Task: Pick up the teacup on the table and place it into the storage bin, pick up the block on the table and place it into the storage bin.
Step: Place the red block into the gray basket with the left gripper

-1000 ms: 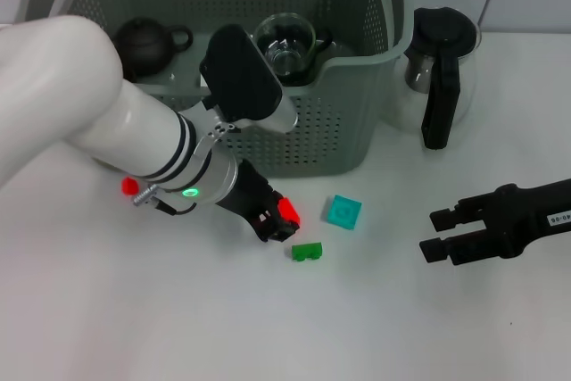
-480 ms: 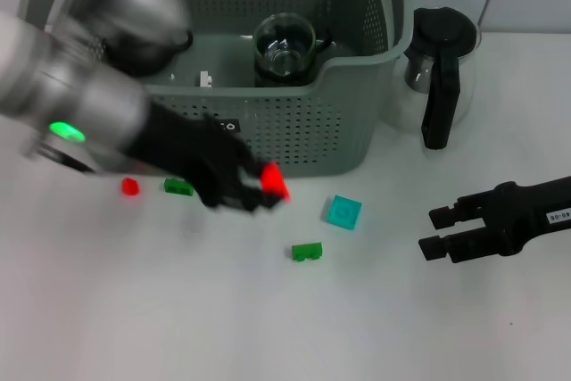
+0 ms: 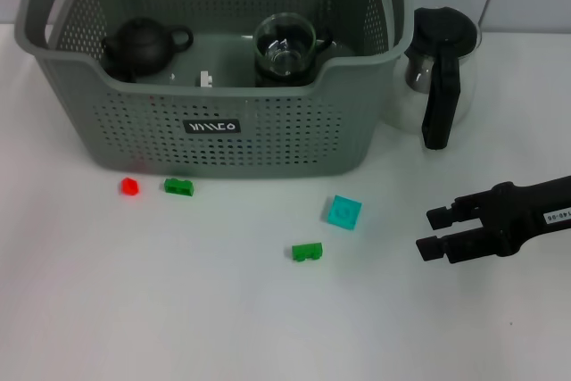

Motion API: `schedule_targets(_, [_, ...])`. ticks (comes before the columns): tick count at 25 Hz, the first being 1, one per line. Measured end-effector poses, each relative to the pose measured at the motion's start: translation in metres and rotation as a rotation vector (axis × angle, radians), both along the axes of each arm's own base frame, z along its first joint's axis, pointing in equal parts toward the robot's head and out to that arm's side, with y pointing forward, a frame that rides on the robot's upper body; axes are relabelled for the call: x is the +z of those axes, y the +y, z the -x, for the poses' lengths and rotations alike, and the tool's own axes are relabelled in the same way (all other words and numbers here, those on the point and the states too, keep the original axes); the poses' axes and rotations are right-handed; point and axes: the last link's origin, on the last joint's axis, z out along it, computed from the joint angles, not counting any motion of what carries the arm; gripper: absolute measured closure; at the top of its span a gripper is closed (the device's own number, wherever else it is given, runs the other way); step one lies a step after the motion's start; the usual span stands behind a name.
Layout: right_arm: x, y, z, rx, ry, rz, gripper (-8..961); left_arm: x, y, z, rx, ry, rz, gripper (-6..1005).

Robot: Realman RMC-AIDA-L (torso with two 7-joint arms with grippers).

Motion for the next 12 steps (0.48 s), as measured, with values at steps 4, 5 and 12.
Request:
schedule_targets(4, [-0.001,0.000,0.002,0.004,0.003,0.005,240,-0.028,0.028,-0.003,0.057,0.100,-0.065,581])
schedule_targets(5, [-0.001,0.000,0.002,0.005,0.004,0.007,240,-0.039,0.036,-0.001,0.079,0.151,-0.077,580])
schedule_targets(12, [-0.001,0.001,0.004,0.002,0.006,0.010,240,-0.087,0.066,0.023,0.205,0.387,-0.138,580])
